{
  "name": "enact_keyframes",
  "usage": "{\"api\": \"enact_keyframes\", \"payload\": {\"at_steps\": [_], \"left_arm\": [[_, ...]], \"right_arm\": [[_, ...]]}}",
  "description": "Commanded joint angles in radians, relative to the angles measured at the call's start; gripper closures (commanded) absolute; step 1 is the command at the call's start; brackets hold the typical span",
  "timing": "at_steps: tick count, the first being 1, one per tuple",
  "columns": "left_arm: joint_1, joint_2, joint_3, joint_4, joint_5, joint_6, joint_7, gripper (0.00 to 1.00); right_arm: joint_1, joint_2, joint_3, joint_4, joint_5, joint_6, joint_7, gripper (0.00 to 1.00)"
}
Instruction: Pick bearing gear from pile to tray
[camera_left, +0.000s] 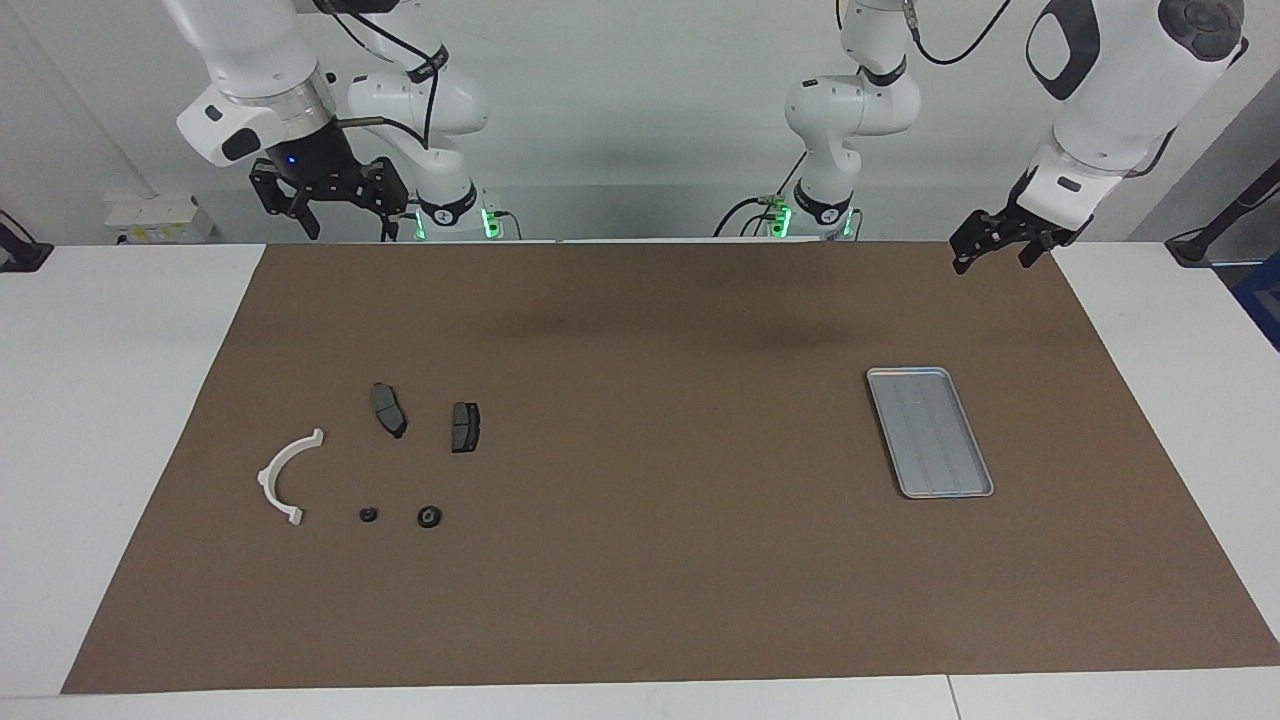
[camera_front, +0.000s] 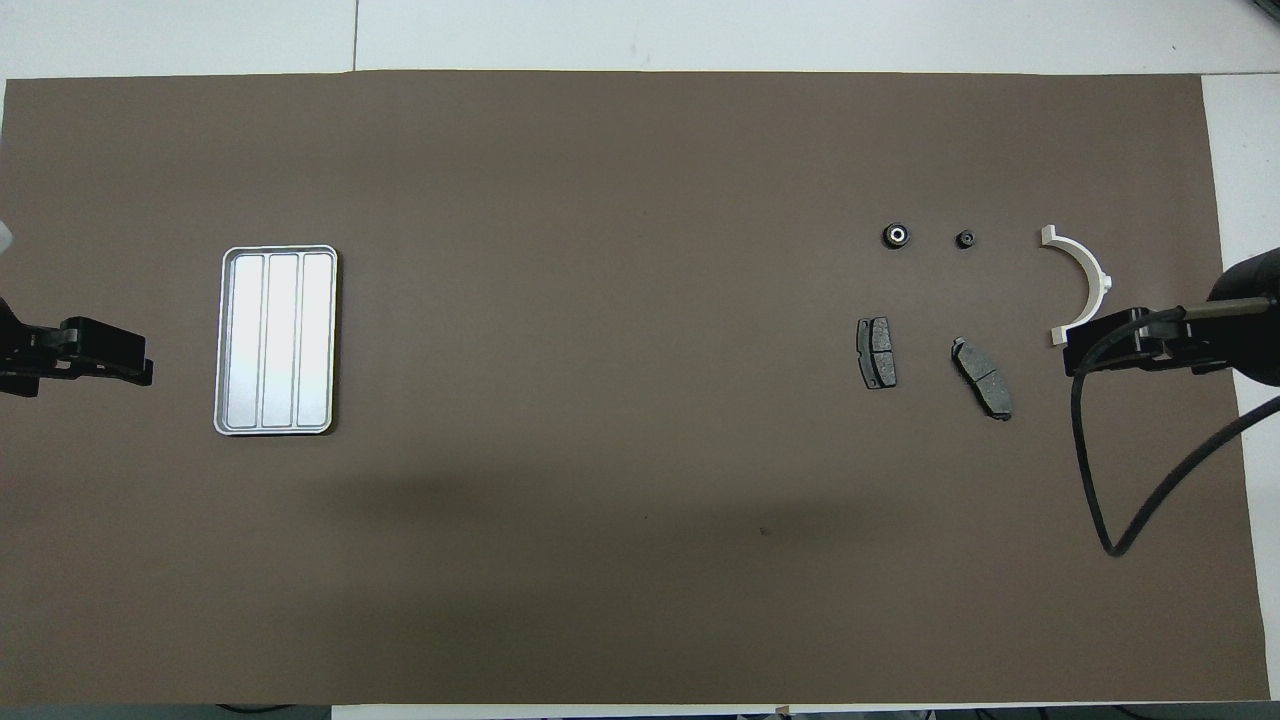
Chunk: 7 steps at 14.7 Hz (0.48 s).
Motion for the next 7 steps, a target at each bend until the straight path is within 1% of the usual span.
{"api": "enact_keyframes", "payload": {"at_steps": [1,7], "left_arm": [[-0.001,-0.016,0.002,-0.002,-0.010,-0.006,0.001,0.00],[-0.001,-0.016,0.002,-0.002,-0.010,-0.006,0.001,0.00]], "right_arm": [[-0.021,-0.017,0.006,-0.017,0.014,0.010,-0.013,0.00],[-0.016,-0.017,0.006,-0.014,0.014,0.010,-0.011,0.00]]}}
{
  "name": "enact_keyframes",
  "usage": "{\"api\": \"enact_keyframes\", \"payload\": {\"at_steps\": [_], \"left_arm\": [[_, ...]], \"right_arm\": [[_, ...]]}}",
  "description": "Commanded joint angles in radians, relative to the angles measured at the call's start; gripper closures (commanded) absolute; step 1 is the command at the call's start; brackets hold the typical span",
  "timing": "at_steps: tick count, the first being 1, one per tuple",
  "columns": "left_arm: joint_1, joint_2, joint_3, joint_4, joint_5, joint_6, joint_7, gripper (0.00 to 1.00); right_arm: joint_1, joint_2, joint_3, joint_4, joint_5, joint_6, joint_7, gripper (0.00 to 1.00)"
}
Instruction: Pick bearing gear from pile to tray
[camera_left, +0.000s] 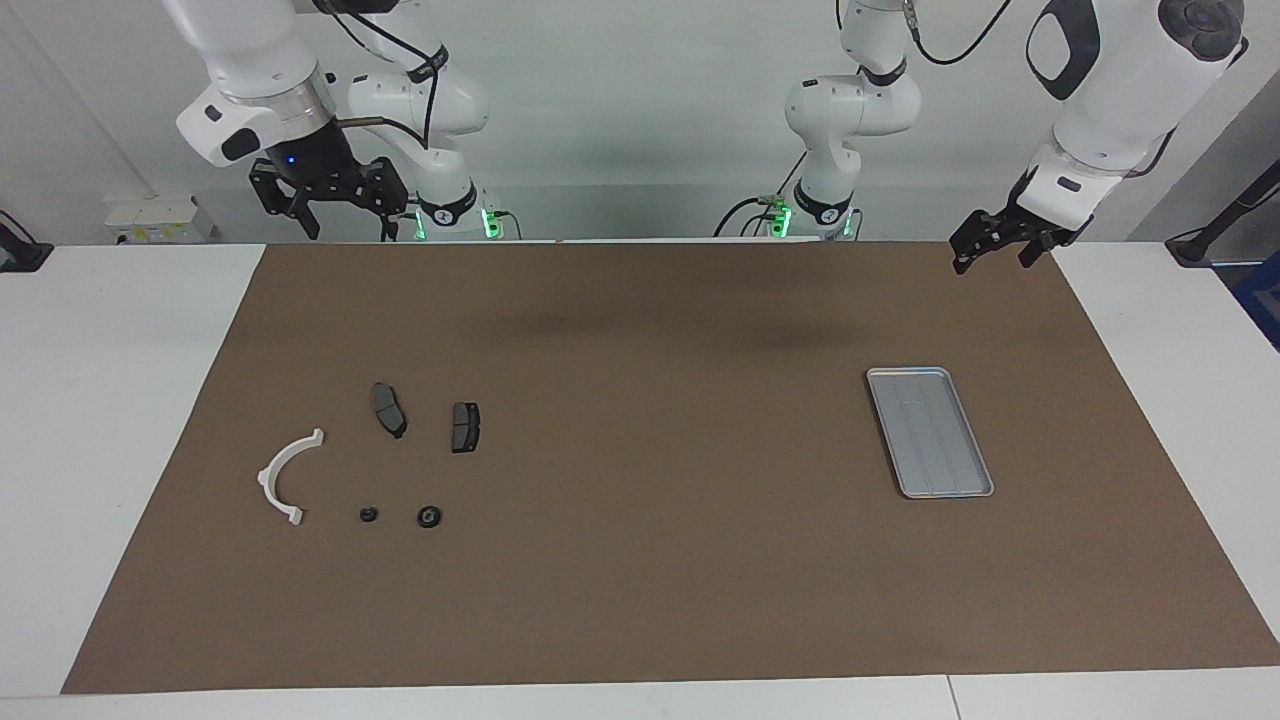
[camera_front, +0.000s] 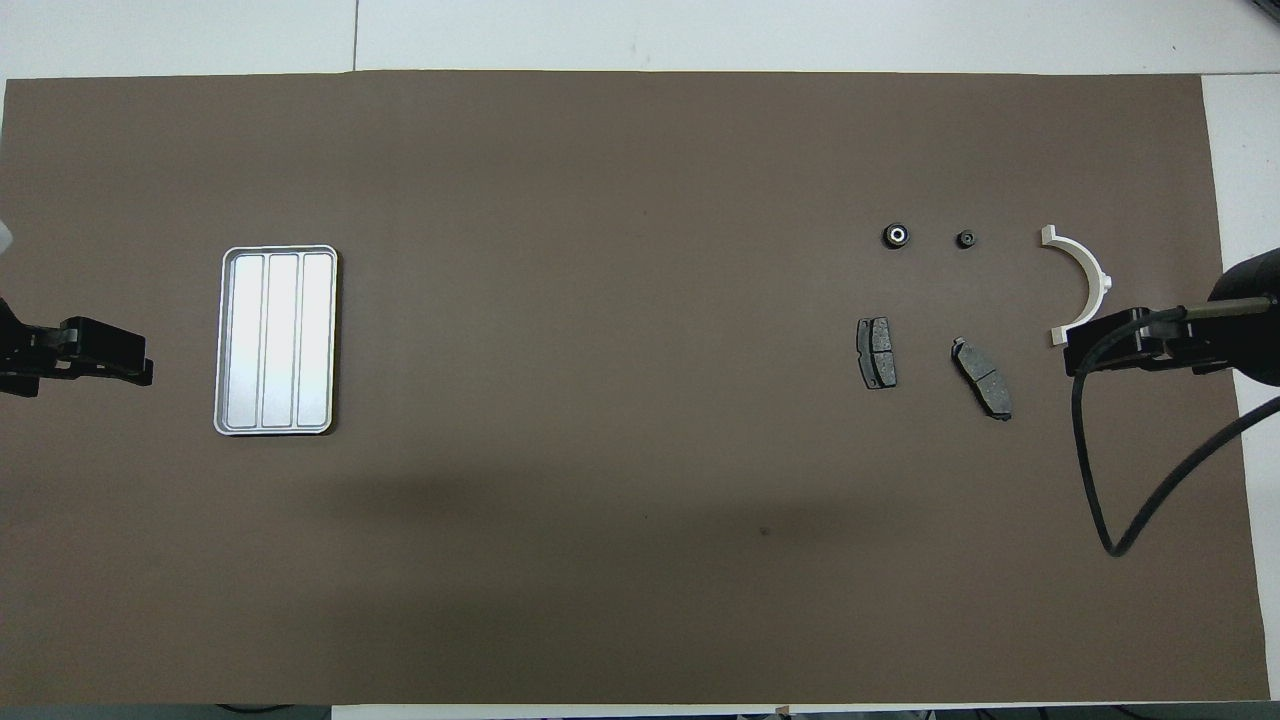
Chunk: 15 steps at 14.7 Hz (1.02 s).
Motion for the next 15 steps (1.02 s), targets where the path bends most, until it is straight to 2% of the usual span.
{"api": "enact_keyframes", "payload": {"at_steps": [1,15], "left_arm": [[-0.001,-0.016,0.002,-0.002,-0.010,-0.006,0.001,0.00],[-0.001,-0.016,0.002,-0.002,-0.010,-0.006,0.001,0.00]], "right_arm": [[-0.018,-0.017,0.008,-0.012,0.016,0.010,-0.014,0.00],[-0.033,-0.023,0.003,-0.014,0.020,0.016,-0.030,0.00]]}}
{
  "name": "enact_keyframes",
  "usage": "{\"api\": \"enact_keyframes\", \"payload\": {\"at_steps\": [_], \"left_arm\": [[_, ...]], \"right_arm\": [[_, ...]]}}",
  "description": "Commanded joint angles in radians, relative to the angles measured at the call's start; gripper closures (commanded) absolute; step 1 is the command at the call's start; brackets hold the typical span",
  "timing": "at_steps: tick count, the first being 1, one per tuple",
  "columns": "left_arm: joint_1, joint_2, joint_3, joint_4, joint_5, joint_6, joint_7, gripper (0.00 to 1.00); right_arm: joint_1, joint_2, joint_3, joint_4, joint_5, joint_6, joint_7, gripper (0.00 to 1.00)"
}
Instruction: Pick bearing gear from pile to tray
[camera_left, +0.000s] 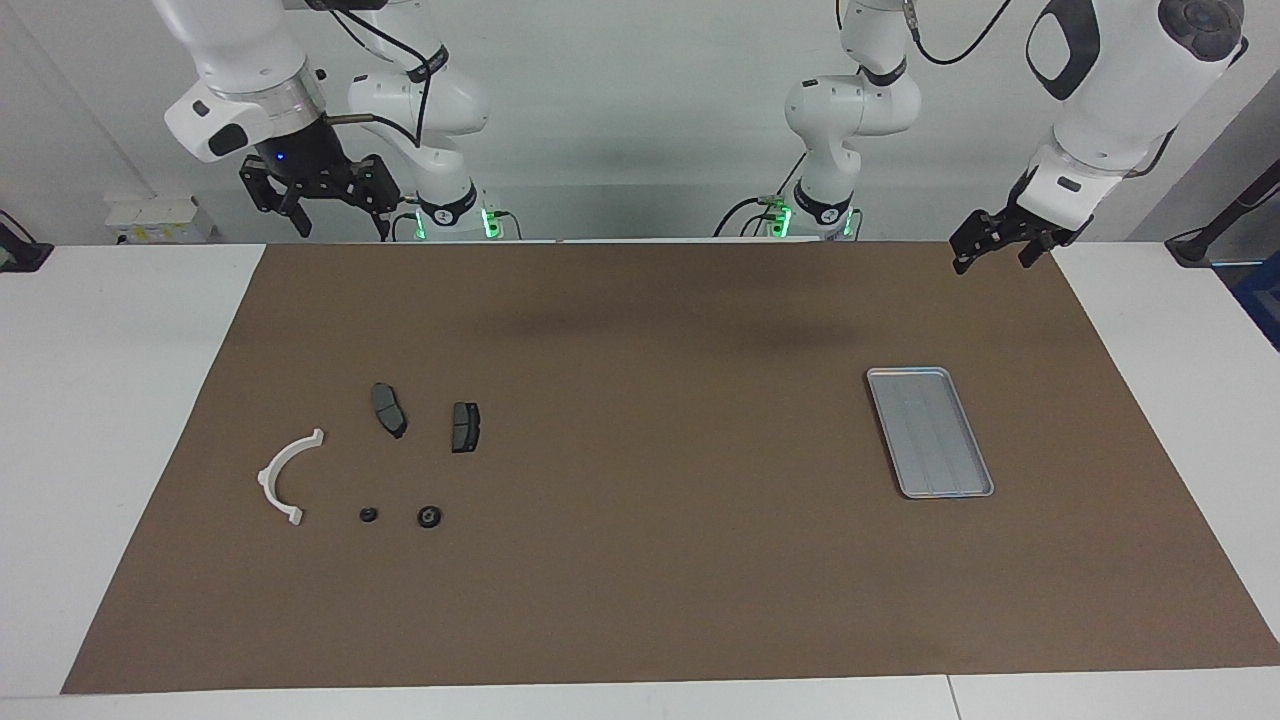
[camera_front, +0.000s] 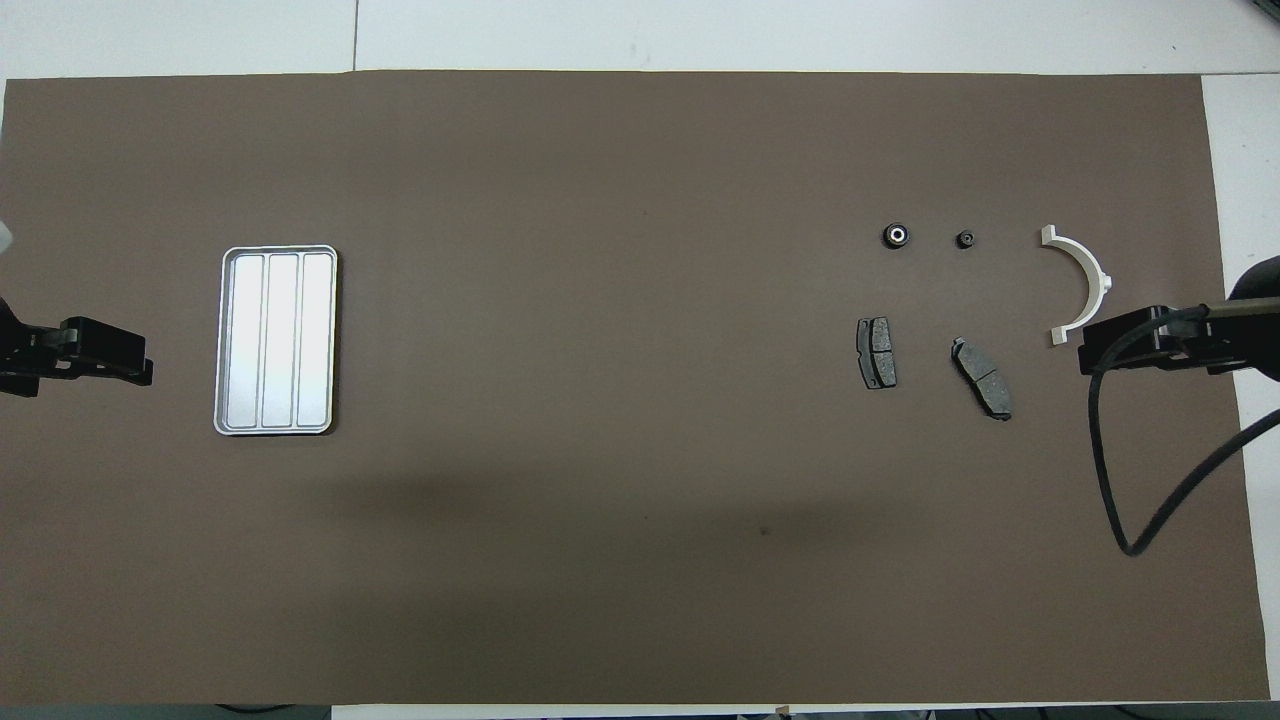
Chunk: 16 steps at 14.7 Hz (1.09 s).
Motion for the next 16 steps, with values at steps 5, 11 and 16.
{"api": "enact_keyframes", "payload": {"at_steps": [5,11,16], "left_arm": [[-0.001,-0.016,0.002,-0.002,-0.010,-0.006,0.001,0.00],[-0.001,-0.016,0.002,-0.002,-0.010,-0.006,0.001,0.00],[-0.001,-0.016,0.002,-0.002,-0.010,-0.006,0.001,0.00]], "right_arm": [[-0.016,-0.012,0.006,-0.103,0.017,0.152,-0.027,0.00],[-0.005,0.196,0.006,-0.194,0.011,0.451,0.016,0.00],[0.029,0.392,0.006,-0.189,-0.026,0.669,0.131,0.00]]}}
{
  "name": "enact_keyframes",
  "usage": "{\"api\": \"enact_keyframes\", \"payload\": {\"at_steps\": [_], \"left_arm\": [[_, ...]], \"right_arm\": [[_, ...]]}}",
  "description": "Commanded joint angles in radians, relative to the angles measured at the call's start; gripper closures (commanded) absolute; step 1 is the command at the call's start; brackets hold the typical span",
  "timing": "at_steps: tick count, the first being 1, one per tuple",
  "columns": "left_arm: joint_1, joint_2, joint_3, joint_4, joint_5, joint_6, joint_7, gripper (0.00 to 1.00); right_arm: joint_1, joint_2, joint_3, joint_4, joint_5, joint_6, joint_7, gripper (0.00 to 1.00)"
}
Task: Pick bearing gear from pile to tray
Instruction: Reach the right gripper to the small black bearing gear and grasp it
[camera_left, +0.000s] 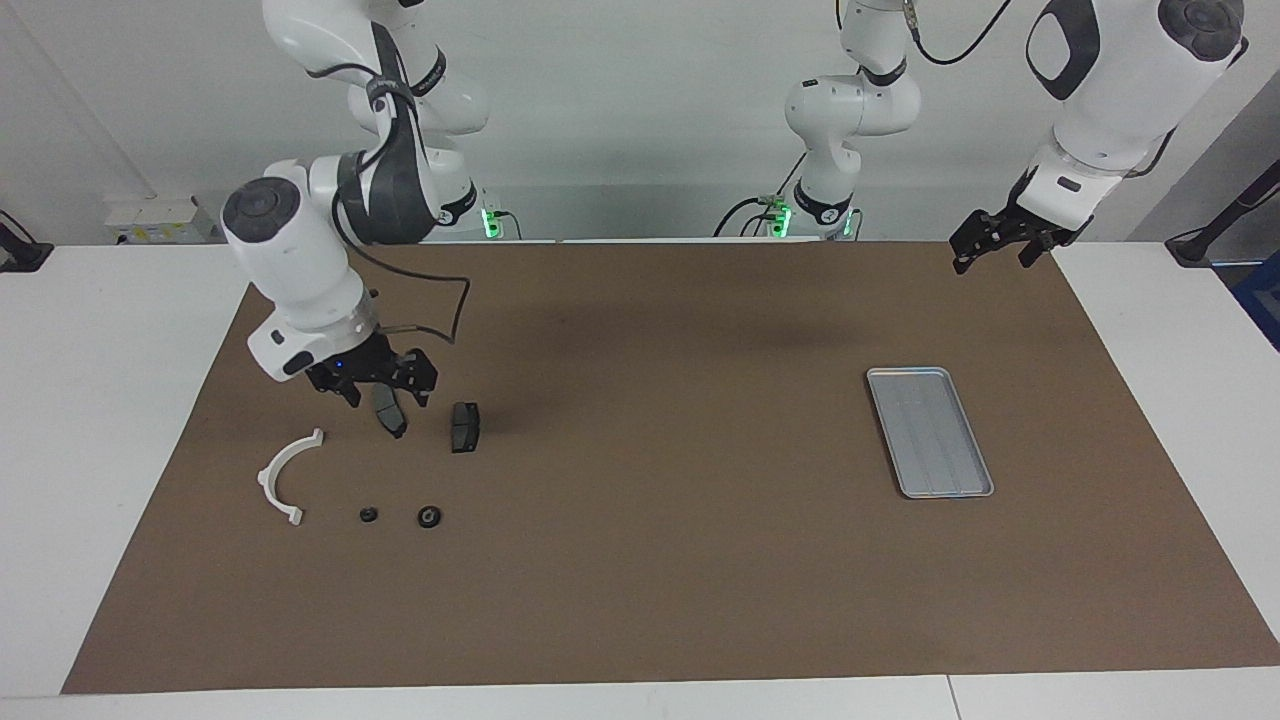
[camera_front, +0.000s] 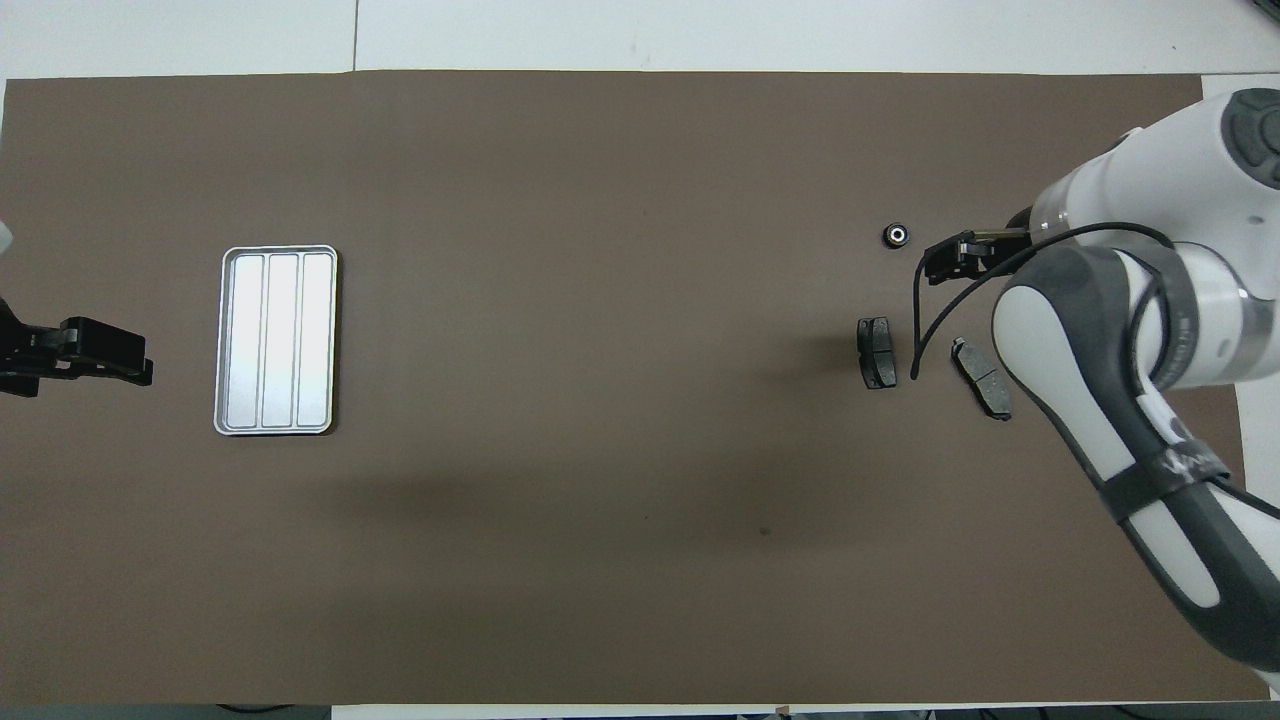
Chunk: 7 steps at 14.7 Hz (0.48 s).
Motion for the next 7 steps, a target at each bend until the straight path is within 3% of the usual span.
{"api": "enact_keyframes", "payload": {"at_steps": [1,3,7], "left_arm": [[-0.001,-0.016,0.002,-0.002,-0.010,-0.006,0.001,0.00],[-0.001,-0.016,0.002,-0.002,-0.010,-0.006,0.001,0.00],[-0.001,-0.016,0.002,-0.002,-0.010,-0.006,0.001,0.00]], "right_arm": [[0.014,0.089,0.005,0.021,-0.038,0.088,0.082,0.00],[0.012,0.137,0.005,0.035,-0.070,0.131,0.085,0.00],[0.018,0.275,0.005,0.160,-0.139,0.133,0.214,0.00]]}}
